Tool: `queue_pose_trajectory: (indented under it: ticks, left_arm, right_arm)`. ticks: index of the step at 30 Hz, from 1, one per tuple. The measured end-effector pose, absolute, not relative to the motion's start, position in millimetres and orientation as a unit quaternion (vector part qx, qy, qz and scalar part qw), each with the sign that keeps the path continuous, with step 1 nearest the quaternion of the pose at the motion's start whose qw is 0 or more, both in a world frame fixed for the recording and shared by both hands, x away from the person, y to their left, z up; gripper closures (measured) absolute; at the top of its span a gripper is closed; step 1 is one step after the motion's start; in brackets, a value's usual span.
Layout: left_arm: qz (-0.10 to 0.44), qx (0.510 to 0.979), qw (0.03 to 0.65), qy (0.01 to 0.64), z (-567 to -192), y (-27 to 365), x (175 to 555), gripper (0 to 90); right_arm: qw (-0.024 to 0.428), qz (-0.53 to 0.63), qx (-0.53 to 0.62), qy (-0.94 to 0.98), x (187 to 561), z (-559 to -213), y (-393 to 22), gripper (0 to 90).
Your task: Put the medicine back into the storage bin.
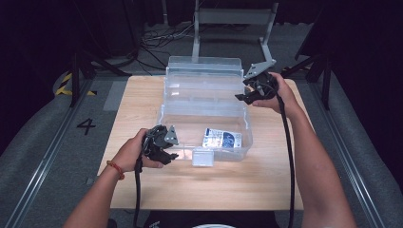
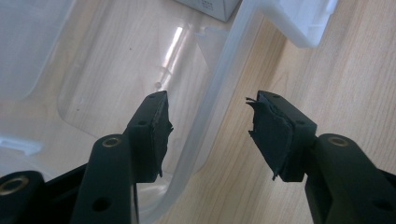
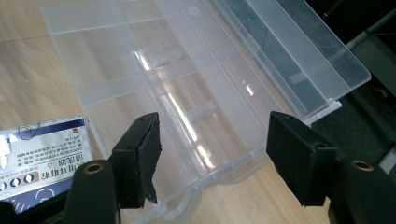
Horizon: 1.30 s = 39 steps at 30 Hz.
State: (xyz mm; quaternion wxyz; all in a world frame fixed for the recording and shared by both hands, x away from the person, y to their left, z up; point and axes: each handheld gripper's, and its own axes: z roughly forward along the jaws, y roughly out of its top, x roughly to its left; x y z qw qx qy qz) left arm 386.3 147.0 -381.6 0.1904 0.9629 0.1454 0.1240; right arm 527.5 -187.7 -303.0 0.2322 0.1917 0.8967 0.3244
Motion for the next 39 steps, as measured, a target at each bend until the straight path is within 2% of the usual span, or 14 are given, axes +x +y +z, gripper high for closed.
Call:
queue_pose_trajectory:
  ticks: [4,14,16,22,25,27,39]
  left_arm:
    - [0.096,0.969,0.179,0.138,-384.7,143.5,394.5,52.4]
    - [0.076,0.979,0.134,0.131,-394.1,139.2,405.0,71.3]
    - [0.073,0.981,0.126,0.131,-396.1,137.8,407.3,74.5]
    - [0.074,0.980,0.124,0.137,-396.0,136.7,407.4,74.5]
    - [0.080,0.978,0.133,0.138,-396.2,137.1,406.0,74.0]
    - [0.081,0.973,0.160,0.145,-397.1,140.3,404.4,73.3]
    - [0.090,0.972,0.179,0.127,-397.8,141.1,402.1,73.7]
  right_arm:
    - [0.226,0.320,0.184,0.902,536.4,-299.8,-177.8,39.5]
    - [0.210,0.244,0.171,0.931,569.5,-302.5,-154.1,47.5]
    - [0.193,0.229,0.172,0.938,576.8,-307.2,-150.9,48.0]
    - [0.178,0.218,0.176,0.943,588.6,-310.9,-142.9,58.9]
    - [0.178,0.219,0.155,0.947,585.2,-309.0,-136.8,75.4]
    - [0.184,0.209,0.149,0.949,583.4,-309.2,-133.7,76.5]
    - [0.199,0.202,0.150,0.947,578.8,-310.9,-131.7,78.1]
